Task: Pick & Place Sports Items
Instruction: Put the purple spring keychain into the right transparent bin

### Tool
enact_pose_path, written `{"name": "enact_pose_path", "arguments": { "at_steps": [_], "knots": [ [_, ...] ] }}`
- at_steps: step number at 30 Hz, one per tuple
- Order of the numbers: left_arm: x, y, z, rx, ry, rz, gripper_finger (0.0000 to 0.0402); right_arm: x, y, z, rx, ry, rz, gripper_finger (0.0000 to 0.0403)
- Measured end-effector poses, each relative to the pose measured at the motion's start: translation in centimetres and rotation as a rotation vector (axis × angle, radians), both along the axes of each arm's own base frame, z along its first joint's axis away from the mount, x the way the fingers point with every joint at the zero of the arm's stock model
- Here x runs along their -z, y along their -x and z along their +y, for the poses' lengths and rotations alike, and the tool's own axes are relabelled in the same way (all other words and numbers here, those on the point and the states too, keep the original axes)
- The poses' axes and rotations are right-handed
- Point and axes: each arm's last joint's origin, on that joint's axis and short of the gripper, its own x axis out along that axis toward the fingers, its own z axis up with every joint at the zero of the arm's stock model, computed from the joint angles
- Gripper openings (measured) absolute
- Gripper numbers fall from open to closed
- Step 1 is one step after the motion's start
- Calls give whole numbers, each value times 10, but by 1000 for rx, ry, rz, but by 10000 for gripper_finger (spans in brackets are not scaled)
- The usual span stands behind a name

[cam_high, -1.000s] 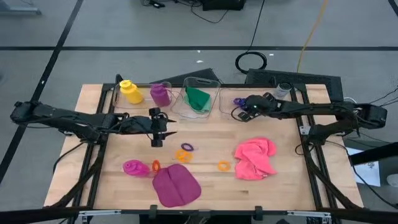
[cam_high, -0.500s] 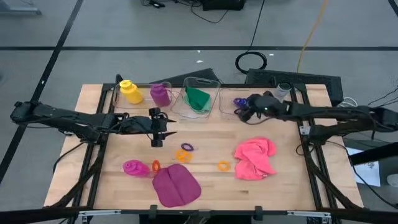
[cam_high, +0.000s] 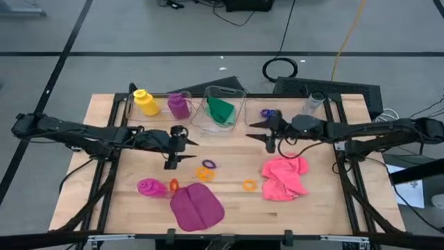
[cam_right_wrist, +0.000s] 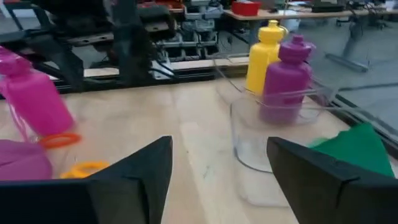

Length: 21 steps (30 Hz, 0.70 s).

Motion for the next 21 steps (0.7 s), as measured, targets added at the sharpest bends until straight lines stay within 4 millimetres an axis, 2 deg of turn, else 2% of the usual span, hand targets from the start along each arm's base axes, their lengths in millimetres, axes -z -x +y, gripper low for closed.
{"name": "enact_pose_path", "arguments": {
  "at_steps": [6,13,21],
  "knots": [
    [15,-12,-3,40,20,56,244,-2,-1,6,-29,43,-14,192],
    [51,-39,-6,102,-60,128,244,2,-4,8,-39,39,1,192],
    [78,-49,-7,119,-85,228,244,7,-8,7,-38,37,19,191]
  ]
}}
